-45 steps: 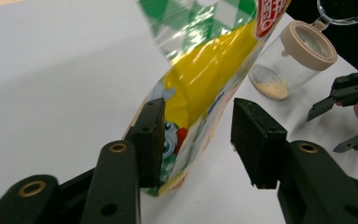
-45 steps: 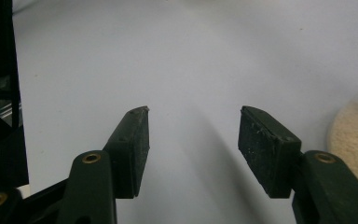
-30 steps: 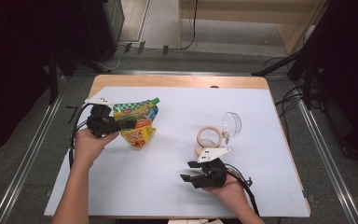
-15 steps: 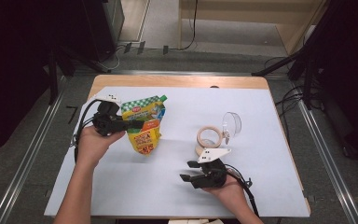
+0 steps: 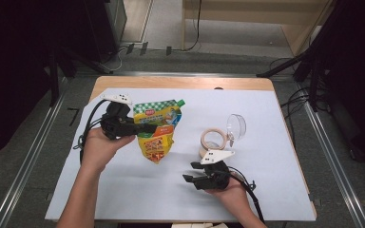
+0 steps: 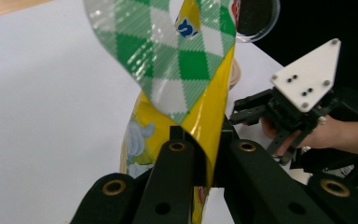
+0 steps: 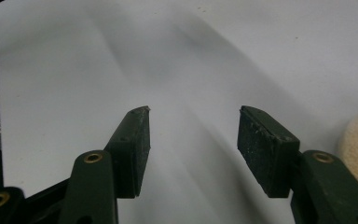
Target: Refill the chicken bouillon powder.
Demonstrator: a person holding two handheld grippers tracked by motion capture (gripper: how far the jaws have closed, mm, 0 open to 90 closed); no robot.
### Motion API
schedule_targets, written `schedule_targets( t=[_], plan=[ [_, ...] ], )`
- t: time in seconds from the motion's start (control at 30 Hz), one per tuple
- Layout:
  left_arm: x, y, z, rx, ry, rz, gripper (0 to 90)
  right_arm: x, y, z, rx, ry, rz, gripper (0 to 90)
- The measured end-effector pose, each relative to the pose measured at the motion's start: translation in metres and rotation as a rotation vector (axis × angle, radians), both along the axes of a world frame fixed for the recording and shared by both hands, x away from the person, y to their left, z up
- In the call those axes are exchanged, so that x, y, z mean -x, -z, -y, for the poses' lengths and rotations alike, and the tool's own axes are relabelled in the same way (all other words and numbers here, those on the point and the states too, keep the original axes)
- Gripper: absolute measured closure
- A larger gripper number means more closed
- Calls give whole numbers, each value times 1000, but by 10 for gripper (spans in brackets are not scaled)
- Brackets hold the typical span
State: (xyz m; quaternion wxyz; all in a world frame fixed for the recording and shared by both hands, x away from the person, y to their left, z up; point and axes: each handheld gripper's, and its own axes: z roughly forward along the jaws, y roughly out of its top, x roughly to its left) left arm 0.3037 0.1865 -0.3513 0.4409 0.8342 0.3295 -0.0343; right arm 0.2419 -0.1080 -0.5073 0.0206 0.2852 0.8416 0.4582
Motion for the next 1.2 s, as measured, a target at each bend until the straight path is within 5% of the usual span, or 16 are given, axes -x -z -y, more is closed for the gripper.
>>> schedule_targets(
  t=[0.3, 0.47, 0.7, 0.83, 1.03, 1.2],
  plan=[
    [12, -7, 28, -10, 95, -4, 900, -4, 4, -2, -3, 59, 17, 539],
    [18, -11, 42, -16, 140, -4, 900, -11, 6, -4, -21, 100, -1, 676],
    [26, -17, 52, 9, 190, -16, 900, -14, 5, -10, -26, 121, 32, 722],
    [28, -17, 57, 21, 206, -37, 900, -14, 0, -11, -52, 114, 94, 725],
    [26, -15, 57, 30, 164, -35, 900, 0, -6, -18, -16, 48, 202, 741],
    [26, -13, 62, 35, 101, -18, 882, 9, -9, -28, -12, -3, 193, 739]
  ],
)
